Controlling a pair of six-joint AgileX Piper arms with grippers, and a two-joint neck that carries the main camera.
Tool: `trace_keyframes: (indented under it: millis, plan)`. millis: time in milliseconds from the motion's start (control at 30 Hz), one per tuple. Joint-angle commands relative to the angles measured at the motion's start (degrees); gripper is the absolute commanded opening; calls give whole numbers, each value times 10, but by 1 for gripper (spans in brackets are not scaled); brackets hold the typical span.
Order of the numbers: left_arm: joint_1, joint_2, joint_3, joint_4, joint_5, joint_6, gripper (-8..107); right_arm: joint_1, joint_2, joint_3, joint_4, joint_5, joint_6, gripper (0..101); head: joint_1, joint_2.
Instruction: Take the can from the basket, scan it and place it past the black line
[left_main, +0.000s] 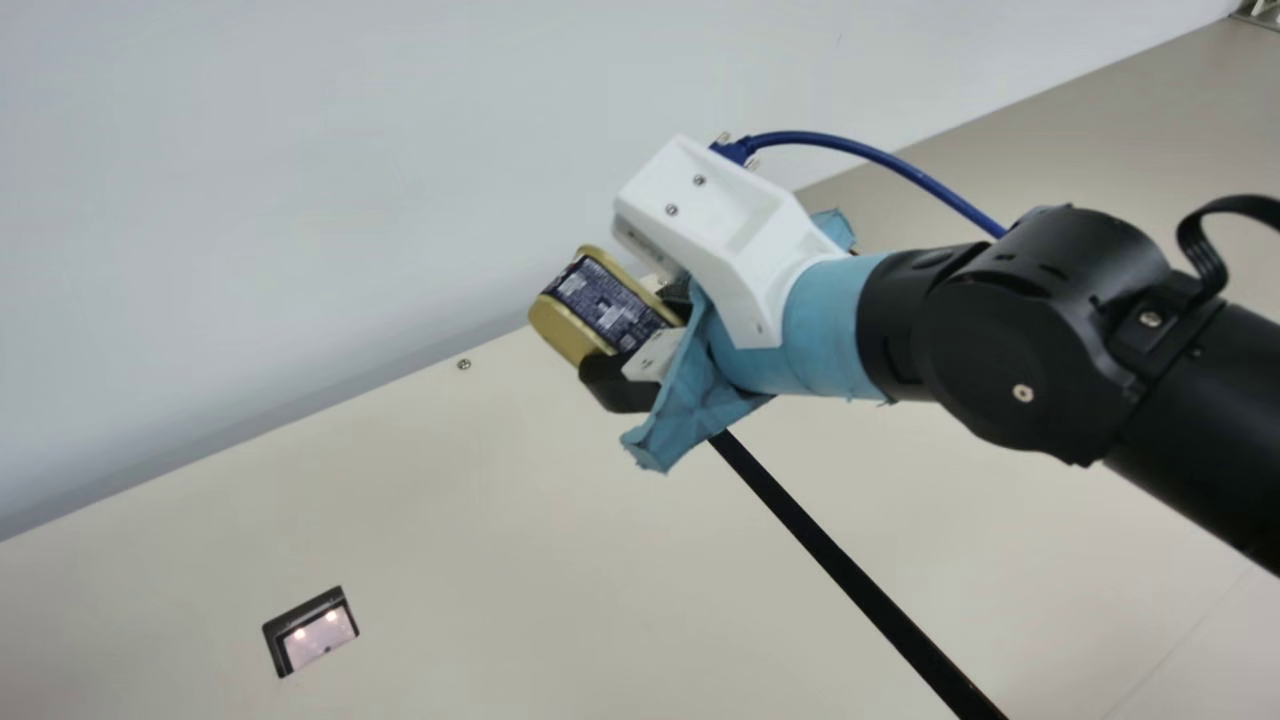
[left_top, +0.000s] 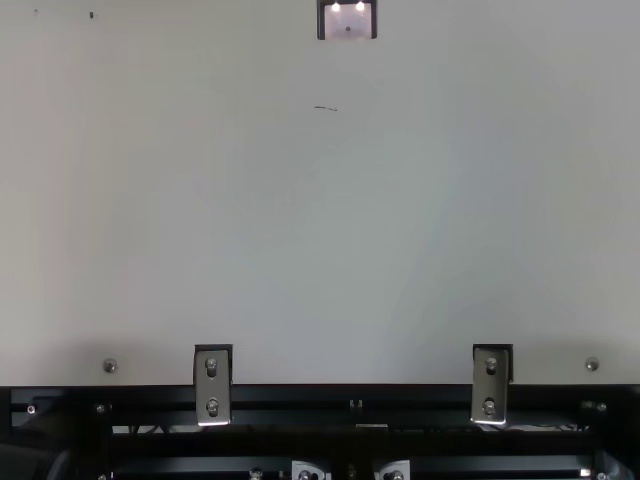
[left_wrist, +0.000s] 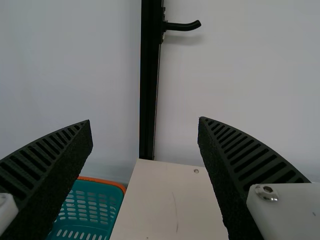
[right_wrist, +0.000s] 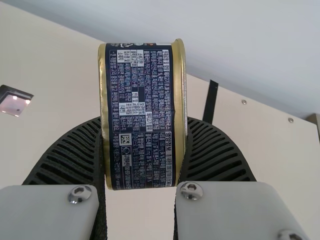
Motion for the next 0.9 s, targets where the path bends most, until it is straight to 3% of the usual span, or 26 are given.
trace_keyframes:
  millis: [0,867]
  plan:
    - [0,0,0,0,0,0,90,-14,-3,1,6,1,-6,0,-18,-14]
    - [0,0,0,0,0,0,90,-170,-27,-9,95,37,-115,0,-18,-14]
